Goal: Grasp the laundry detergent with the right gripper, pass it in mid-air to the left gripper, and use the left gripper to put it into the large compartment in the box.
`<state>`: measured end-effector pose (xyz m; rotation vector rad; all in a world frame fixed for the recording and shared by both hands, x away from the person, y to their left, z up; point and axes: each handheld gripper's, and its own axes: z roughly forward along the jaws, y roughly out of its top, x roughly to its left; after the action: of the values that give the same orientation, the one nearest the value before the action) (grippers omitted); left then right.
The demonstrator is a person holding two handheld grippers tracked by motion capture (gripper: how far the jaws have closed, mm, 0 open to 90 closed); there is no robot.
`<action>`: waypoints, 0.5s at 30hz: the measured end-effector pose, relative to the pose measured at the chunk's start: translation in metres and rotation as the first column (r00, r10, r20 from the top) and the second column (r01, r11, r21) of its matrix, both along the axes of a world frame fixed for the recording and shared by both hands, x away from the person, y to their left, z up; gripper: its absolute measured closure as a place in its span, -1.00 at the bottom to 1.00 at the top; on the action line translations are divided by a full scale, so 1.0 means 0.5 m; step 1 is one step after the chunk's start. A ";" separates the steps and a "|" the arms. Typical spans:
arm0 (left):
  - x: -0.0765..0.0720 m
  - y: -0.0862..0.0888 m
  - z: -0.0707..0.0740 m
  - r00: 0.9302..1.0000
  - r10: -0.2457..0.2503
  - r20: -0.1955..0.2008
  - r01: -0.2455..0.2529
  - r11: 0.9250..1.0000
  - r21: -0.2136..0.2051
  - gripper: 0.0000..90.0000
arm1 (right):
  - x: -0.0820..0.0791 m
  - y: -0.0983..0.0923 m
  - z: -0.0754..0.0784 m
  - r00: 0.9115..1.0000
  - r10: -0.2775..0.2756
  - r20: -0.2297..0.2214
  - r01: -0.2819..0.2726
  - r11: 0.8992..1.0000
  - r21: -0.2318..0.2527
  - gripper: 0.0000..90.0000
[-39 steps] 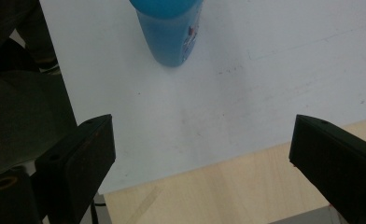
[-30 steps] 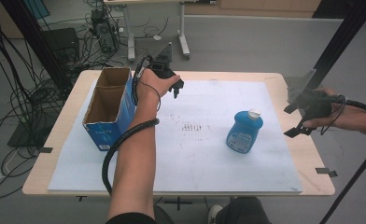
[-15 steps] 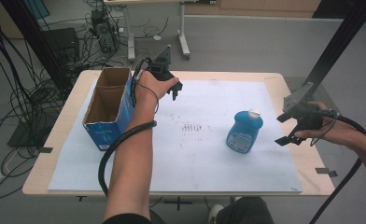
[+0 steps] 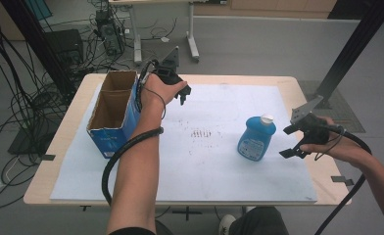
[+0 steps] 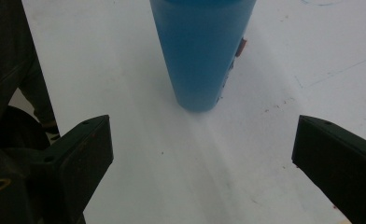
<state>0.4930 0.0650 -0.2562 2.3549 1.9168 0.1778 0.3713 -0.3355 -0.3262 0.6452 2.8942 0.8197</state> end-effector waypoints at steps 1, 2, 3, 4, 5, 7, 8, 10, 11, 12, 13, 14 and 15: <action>0.000 -0.001 -0.001 1.000 0.001 0.002 -0.001 1.000 -0.002 -0.87 | -0.001 0.001 -0.003 1.000 -0.001 0.001 0.001 1.000 0.003 -0.89; 0.000 -0.001 -0.001 1.000 0.001 0.002 -0.001 1.000 -0.002 -0.87 | -0.001 0.001 -0.003 1.000 -0.001 0.001 0.001 1.000 0.003 -0.89; 0.000 -0.001 -0.001 1.000 0.000 0.001 0.000 1.000 -0.004 -0.87 | -0.002 0.002 -0.006 1.000 -0.004 0.002 0.004 1.000 0.010 -0.89; 0.000 -0.001 -0.002 1.000 -0.001 0.000 0.001 1.000 -0.002 -0.87 | -0.003 0.003 -0.010 1.000 -0.011 0.004 0.010 1.000 0.021 -0.89; 0.000 -0.001 -0.002 1.000 -0.001 -0.002 0.001 1.000 -0.002 -0.87 | -0.004 0.004 -0.012 1.000 -0.013 0.005 0.013 1.000 0.026 -0.89; -0.001 -0.001 -0.003 1.000 0.002 -0.003 -0.002 1.000 -0.002 -0.87 | -0.005 0.006 -0.017 1.000 -0.019 0.011 0.019 0.999 0.037 -0.89; -0.001 -0.001 -0.003 1.000 0.002 -0.003 -0.002 1.000 -0.002 -0.87 | -0.005 0.007 -0.019 1.000 -0.022 0.013 0.021 0.999 0.043 -0.89; -0.001 0.000 -0.003 1.000 0.001 -0.004 -0.001 1.000 0.001 -0.87 | -0.005 0.009 -0.024 0.999 -0.028 0.018 0.027 0.998 0.054 -0.89; -0.001 0.000 -0.003 1.000 0.001 -0.004 -0.001 1.000 0.008 -0.87 | -0.006 0.010 -0.027 0.999 -0.030 0.019 0.029 0.998 0.059 -0.89; -0.001 0.000 -0.003 1.000 0.001 -0.004 -0.001 1.000 0.008 -0.87 | -0.006 0.010 -0.027 0.999 -0.030 0.019 0.029 0.998 0.059 -0.89; -0.001 0.000 -0.003 1.000 0.001 -0.004 -0.001 1.000 0.005 -0.87 | -0.007 0.012 -0.034 0.999 -0.036 0.020 0.035 0.997 0.064 -0.89; -0.001 0.000 -0.003 1.000 0.000 -0.003 0.000 1.000 0.006 -0.87 | -0.006 0.013 -0.037 0.999 -0.035 0.021 0.033 0.997 0.064 -0.89; -0.001 0.000 -0.004 1.000 -0.001 -0.004 0.001 1.000 0.007 -0.87 | -0.007 0.014 -0.041 0.999 -0.035 0.024 0.034 0.997 0.066 -0.89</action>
<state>0.4925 0.0651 -0.2581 2.3619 1.9199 0.1804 0.3680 -0.3283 -0.3466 0.6836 2.8361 0.9152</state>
